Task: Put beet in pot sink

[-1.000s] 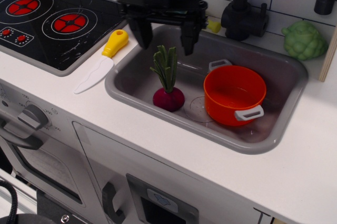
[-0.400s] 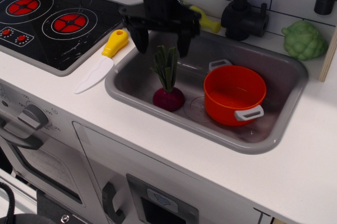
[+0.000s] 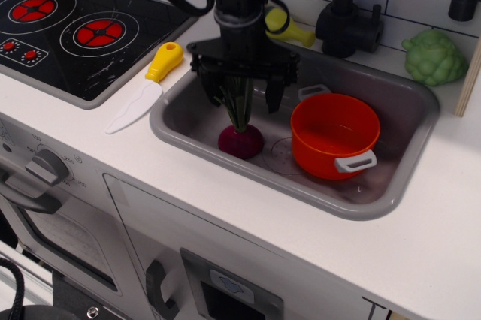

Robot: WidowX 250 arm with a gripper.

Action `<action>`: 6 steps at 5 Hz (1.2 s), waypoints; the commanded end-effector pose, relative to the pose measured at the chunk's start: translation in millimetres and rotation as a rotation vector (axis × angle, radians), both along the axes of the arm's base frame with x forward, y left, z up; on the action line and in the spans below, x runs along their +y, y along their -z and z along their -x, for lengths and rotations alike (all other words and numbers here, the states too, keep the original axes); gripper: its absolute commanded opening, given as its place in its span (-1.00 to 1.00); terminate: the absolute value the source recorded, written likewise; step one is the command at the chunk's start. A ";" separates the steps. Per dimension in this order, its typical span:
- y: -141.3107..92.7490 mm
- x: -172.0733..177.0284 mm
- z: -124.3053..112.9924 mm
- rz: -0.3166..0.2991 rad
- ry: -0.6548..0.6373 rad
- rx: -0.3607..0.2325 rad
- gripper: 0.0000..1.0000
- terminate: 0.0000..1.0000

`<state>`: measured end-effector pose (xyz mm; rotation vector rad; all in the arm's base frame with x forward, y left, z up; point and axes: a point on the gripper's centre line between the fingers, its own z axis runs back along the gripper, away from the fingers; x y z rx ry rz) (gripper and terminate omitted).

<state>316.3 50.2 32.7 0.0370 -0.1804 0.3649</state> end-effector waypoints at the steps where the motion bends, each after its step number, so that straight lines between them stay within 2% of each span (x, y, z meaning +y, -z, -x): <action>1: -10.4 0.9 -3.7 -0.066 0.005 -0.060 -1.00 -1.00; 2: -13.5 1.2 -4.2 -0.091 -0.003 -0.071 -1.00 -1.00; 3: -29.0 4.4 -4.2 -0.083 -0.023 -0.068 -1.00 -1.00; 4: -52.5 4.8 -0.7 -0.063 -0.069 -0.095 -1.00 -1.00; 5: -77.5 -6.7 0.9 -0.003 -0.078 -0.104 -1.00 -1.00; 6: -88.2 -31.7 -3.4 0.055 -0.033 -0.093 -1.00 -1.00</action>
